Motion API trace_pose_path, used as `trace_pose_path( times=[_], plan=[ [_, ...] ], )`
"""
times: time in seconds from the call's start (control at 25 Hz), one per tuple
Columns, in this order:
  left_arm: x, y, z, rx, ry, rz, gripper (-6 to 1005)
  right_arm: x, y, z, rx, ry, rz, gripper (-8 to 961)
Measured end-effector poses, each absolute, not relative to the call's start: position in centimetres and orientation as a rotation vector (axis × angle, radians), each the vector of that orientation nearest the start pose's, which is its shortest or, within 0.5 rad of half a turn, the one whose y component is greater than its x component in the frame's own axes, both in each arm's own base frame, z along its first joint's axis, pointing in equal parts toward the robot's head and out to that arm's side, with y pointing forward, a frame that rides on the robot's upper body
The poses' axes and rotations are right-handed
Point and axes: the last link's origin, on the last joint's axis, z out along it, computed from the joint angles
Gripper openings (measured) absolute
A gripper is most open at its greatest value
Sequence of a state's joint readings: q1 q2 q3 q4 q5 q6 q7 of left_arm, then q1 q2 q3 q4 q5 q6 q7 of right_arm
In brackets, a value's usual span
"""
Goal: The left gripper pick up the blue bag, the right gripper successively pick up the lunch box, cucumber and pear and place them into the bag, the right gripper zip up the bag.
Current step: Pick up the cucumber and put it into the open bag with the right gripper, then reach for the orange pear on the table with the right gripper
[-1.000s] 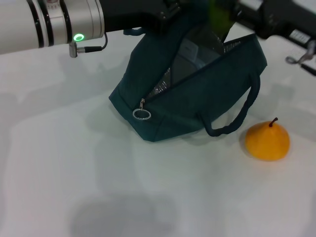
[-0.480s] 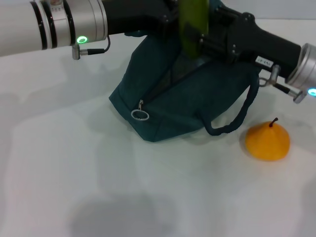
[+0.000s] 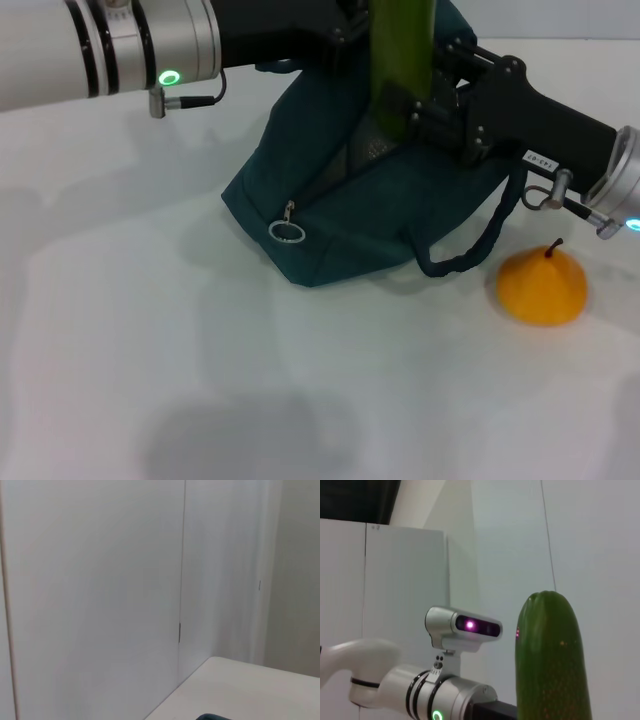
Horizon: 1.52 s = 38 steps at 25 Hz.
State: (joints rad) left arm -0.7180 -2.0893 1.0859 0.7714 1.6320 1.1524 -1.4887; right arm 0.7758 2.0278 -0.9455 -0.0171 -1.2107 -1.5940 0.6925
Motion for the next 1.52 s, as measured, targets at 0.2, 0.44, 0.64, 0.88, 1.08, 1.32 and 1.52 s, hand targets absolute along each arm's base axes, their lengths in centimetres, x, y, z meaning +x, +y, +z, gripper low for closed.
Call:
trace_pose_path(
  times=[0.2,0.44,0.64,0.88,1.08,1.32,1.52],
  plan=[
    [-13.8,41.7,-1.2,-2.602,-0.339,-0.771,48,18.4,35.6,-3.3,-2.397,0.145,1.286,734],
    [-13.5,41.8,-1.2,-2.604,-0.329,-0.773,48,18.4,35.8,-3.4,-2.392,0.161,1.275,741],
    [-13.4,41.8,-1.2,-2.606,-0.324,-0.771,48,18.6,36.0,-3.4,-2.367,0.196,1.278,747],
    [-13.3,41.9,-1.2,-2.605,-0.323,-0.770,47,18.8,35.9,-3.2,-2.352,0.189,1.281,755],
    [-13.4,41.9,-1.2,-2.599,-0.327,-0.768,47,19.2,35.2,-2.0,-2.287,0.133,1.340,813],
    [-13.8,41.9,-1.2,-2.588,-0.342,-0.761,47,22.7,31.9,1.8,-2.077,0.027,1.402,833],
    [-14.4,41.9,-1.3,-2.576,-0.363,-0.748,47,26.9,28.2,3.7,-1.957,0.093,1.356,830]
  ],
)
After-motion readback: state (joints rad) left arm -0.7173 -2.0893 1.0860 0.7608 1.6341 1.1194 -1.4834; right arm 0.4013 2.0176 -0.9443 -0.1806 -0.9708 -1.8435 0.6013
